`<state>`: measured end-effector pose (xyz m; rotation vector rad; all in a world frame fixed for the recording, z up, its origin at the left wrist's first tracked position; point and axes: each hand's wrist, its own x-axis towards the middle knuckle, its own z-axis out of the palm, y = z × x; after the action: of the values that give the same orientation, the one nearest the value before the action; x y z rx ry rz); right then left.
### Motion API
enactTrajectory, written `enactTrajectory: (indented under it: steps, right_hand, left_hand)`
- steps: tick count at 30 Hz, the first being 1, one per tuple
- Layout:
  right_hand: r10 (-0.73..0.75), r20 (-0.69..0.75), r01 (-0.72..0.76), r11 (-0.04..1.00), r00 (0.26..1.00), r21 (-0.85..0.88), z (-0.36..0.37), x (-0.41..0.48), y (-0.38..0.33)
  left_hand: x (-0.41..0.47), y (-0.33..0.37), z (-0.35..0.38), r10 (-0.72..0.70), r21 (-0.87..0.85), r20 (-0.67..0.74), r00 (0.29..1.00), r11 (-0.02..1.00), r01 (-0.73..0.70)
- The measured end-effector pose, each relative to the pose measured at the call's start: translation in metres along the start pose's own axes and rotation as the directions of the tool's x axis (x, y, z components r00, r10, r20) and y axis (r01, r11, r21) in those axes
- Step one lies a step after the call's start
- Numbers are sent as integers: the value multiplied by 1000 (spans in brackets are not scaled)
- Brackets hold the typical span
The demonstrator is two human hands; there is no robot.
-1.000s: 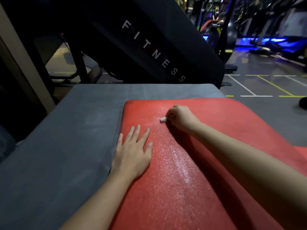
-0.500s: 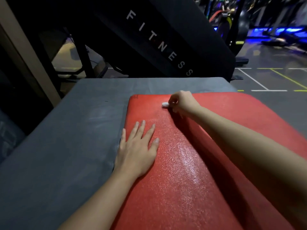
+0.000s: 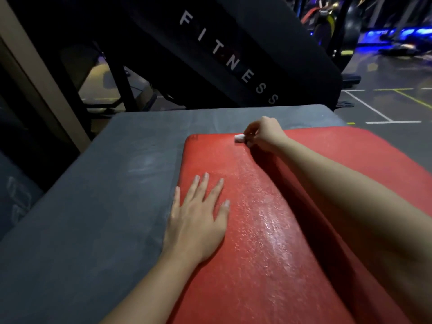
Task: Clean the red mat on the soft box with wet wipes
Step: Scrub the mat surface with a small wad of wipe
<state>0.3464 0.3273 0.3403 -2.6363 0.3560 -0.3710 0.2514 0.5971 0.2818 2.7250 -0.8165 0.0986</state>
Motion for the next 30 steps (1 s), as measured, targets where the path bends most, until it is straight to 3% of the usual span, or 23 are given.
enactTrajectory:
  steps: [6,10,15,18,22,26,30]
  right_hand:
    - [182,-72,-179,983,981,45,5,29,13]
    - [94,-16,-94,995,995,22,-1,15,18]
    - [3,206,-37,986,979,163,-19,-11,25]
    - [-6,84,4,1000,996,22,-14,-10,22]
    - [95,-57,-91,994,994,66,2,-11,14]
    - [-43,-8,43,998,999,-35,-5,-36,10]
    - [-97,186,109,992,978,-58,-28,-83,8]
  left_hand:
    - [-1,-1,-3,-7,-17,5,1000,1000,7]
    - [0,-1,-2,-7,-19,3,1000,1000,7]
    - [0,-2,-1,-9,-13,-3,1000,1000,9]
    - [0,-3,-1,-9,-13,1,1000,1000,9]
    - [1,-2,-1,-14,-13,12,1000,1000,14]
    - [2,-1,-2,-21,-8,15,1000,1000,21]
    - [2,-1,-2,-21,-5,20,1000,1000,22]
